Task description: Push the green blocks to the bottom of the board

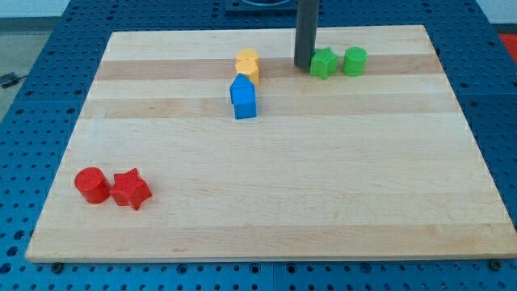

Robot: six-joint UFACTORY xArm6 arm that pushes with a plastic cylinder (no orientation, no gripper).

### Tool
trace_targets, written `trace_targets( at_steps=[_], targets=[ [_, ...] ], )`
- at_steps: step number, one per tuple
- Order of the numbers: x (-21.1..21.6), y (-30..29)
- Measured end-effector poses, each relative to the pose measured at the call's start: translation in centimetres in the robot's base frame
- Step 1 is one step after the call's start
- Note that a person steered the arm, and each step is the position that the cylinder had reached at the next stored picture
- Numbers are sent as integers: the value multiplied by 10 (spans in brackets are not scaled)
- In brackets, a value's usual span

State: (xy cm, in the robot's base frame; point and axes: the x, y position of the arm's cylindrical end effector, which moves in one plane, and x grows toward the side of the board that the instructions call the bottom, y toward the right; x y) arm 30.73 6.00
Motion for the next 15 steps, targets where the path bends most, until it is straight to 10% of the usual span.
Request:
trace_targets(
  at_steps=[4,8,13,15],
  targets=[
    [-55,40],
    [127,16],
    [-66,43],
    [-12,78]
  ],
)
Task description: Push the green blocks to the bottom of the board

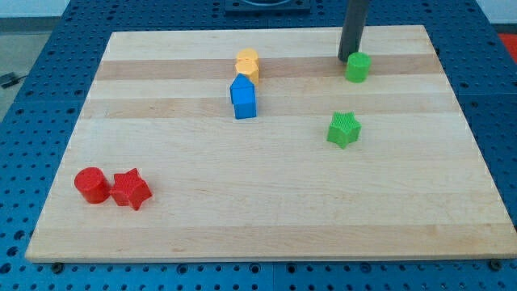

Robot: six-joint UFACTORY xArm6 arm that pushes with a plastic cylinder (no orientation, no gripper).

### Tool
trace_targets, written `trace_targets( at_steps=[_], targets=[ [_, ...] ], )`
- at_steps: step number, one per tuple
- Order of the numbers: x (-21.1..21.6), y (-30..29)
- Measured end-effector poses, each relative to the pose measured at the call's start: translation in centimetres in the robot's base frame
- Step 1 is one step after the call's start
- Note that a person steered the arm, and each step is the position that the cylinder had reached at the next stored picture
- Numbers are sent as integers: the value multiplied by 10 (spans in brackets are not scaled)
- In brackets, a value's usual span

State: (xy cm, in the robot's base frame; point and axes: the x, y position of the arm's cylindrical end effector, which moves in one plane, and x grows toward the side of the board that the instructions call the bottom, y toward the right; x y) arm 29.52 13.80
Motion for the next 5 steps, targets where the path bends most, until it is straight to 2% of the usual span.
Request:
trace_targets(
  at_steps=[2,3,5],
  targets=[
    [100,-1],
    [119,-1],
    [42,-4]
  ],
)
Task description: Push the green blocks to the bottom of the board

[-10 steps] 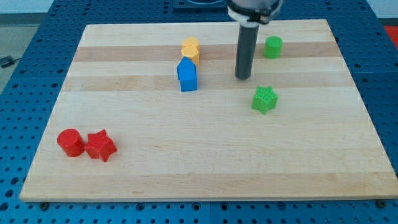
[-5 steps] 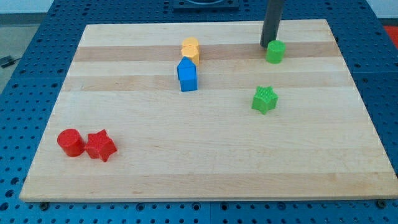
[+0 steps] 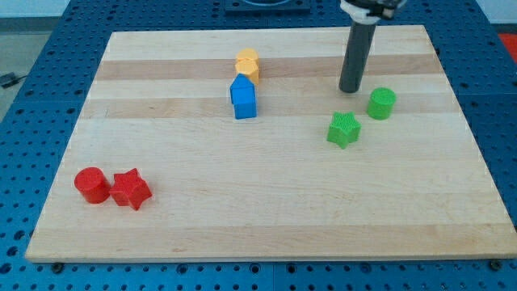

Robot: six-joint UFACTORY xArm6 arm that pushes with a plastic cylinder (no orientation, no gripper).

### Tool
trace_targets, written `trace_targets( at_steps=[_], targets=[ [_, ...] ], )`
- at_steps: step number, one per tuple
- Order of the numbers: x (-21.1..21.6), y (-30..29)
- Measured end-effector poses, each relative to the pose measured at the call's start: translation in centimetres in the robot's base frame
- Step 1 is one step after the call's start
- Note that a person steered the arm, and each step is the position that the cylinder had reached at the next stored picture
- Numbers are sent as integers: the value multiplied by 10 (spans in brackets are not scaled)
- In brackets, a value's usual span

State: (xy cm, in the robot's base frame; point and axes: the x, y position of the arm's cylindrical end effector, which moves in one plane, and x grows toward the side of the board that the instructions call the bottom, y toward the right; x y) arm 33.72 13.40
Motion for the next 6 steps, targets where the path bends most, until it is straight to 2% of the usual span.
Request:
trace_targets(
  at_steps=[1,2,3,4,5,6],
  targets=[
    [-3,46],
    [21,60],
    [57,41],
    [91,-2],
    [114,-38],
    [116,-41]
  ],
)
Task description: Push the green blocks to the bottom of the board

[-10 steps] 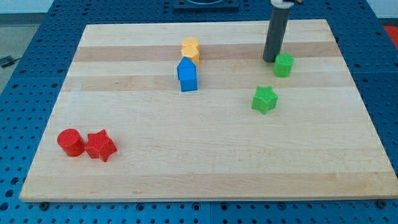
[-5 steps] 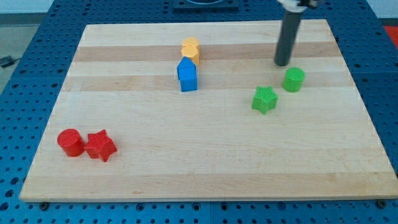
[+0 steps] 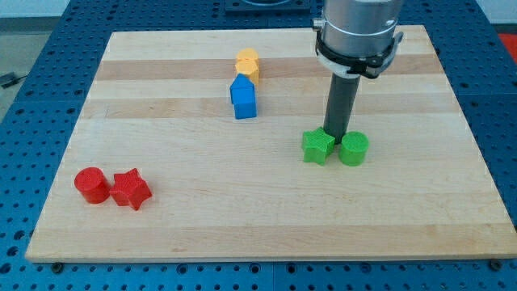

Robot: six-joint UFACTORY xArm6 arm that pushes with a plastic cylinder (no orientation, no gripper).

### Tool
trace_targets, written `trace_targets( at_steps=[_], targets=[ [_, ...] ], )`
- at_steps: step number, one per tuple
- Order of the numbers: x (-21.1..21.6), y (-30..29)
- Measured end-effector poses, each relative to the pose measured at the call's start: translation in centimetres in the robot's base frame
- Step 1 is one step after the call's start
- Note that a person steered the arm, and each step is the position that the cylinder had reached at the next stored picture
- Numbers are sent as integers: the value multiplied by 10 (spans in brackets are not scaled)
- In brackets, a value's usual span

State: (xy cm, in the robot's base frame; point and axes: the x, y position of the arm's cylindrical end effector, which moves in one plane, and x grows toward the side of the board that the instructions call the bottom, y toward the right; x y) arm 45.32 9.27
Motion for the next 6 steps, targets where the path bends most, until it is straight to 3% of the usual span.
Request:
trace_targets(
  at_steps=[2,4,6],
  targets=[
    [-3,-4],
    [-25,-70],
    [-10,-103]
  ],
)
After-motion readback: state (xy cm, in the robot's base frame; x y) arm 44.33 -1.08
